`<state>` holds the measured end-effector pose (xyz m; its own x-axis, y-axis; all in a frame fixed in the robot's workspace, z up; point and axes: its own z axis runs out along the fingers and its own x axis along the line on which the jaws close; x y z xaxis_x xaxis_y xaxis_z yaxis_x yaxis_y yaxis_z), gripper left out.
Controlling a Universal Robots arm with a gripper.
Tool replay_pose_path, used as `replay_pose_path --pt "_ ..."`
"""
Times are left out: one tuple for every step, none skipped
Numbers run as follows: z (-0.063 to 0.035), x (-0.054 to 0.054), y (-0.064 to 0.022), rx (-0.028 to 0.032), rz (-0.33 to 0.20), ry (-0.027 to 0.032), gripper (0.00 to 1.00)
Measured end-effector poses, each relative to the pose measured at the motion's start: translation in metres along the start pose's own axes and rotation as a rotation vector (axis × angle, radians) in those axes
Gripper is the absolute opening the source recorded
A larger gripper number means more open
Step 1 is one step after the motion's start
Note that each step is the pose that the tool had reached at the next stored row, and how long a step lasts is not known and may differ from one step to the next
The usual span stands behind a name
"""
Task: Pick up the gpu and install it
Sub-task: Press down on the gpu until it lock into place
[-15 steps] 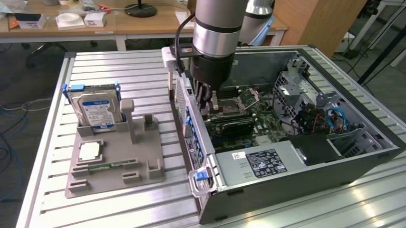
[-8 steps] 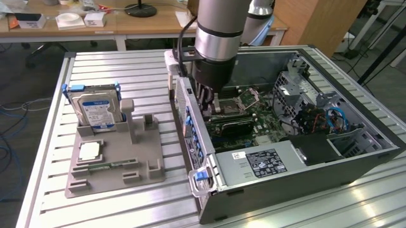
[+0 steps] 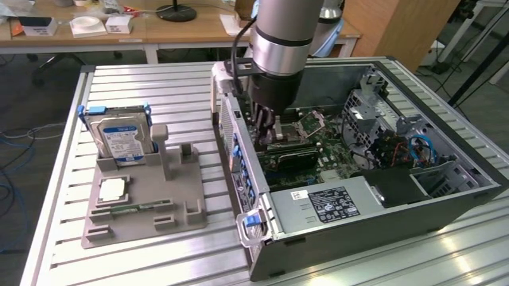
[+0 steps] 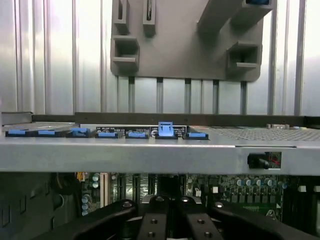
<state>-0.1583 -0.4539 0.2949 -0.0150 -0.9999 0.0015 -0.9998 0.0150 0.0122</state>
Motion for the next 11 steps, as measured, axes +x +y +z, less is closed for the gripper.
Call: replay_pose_path --pt "0.0001 0.000 -0.0031 0.0004 0.000 -0.0008 0.11" --pt "0.0003 0.000 -0.0067 0.0008 0.000 -0.0018 0.11" --pt "0.0007 0.000 -0.0103 0.0014 0.000 -0.0026 0.11" --pt "0.0014 0.000 -0.0140 0.0024 0.000 -0.0032 0.11" --pt "0.0021 0.000 -0.0177 0.0034 0.000 -0.0035 0.11" --pt "0.0031 0.000 -0.0214 0.0045 0.000 -0.0036 0.11" --pt "0.0042 0.000 -0.0257 0.0054 0.000 -0.0036 0.11" --pt "0.0054 -0.001 -0.0301 0.0062 0.000 -0.0036 0.11" --pt "0.0065 -0.001 -0.0346 0.0067 0.000 -0.0036 0.11" --pt "0.0076 -0.001 -0.0392 0.0072 0.000 -0.0035 0.11" --pt "0.0087 -0.001 -0.0436 0.0076 0.000 -0.0034 0.11"
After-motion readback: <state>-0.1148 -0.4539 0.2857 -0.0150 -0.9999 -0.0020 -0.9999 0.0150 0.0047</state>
